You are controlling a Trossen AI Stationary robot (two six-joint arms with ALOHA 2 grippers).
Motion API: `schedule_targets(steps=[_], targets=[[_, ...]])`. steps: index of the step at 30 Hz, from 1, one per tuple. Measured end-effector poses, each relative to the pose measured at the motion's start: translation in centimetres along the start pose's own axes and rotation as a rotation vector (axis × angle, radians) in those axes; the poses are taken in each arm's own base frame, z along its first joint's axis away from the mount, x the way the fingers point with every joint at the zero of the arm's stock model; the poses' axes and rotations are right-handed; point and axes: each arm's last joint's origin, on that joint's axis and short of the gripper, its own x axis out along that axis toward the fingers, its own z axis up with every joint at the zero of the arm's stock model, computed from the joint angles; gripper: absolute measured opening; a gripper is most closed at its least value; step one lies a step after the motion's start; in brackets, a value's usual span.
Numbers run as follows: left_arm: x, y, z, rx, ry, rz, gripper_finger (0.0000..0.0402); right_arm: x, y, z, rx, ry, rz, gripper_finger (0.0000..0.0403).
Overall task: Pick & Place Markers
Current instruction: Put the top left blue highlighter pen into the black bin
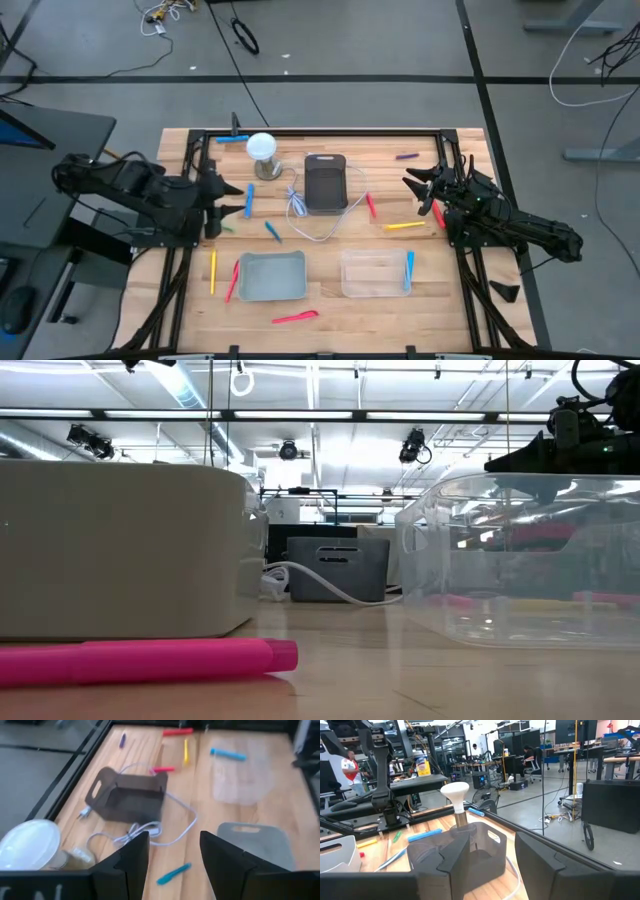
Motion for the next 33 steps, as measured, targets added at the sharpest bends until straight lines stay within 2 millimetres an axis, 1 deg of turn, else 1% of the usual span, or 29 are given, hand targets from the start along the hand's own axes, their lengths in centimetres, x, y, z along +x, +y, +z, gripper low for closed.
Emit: schedule_targets(steps=[9,14,19,23,29,33], targets=[[2.0,-0.4,2.1,0.035,0.143,0.083,0.0183,0.0,0.0,0.0,0.0,0.0,0.0,0.0159],[2.9,-0.3,3.0,0.068,0.255,0.134,0.0183,0.0,0.0,0.0,0.0,0.0,0.0,0.0159],[3.4,0.2,3.8,0.08,0.382,0.14,0.0183,0.0,0.0,0.0,0.0,0.0,0.0,0.0159],[3.9,0.6,3.9,0.076,0.492,0.134,0.0183,0.0,0.0,0.0,0.0,0.0,0.0,0.0159],[4.6,1.6,3.3,0.024,0.677,0.086,0.0183,0.0,0.0,0.0,0.0,0.0,0.0,0.0159],[5.0,2.5,3.1,-0.02,0.735,0.094,0.0183,0.0,0.0,0.0,0.0,0.0,0.0,0.0159]])
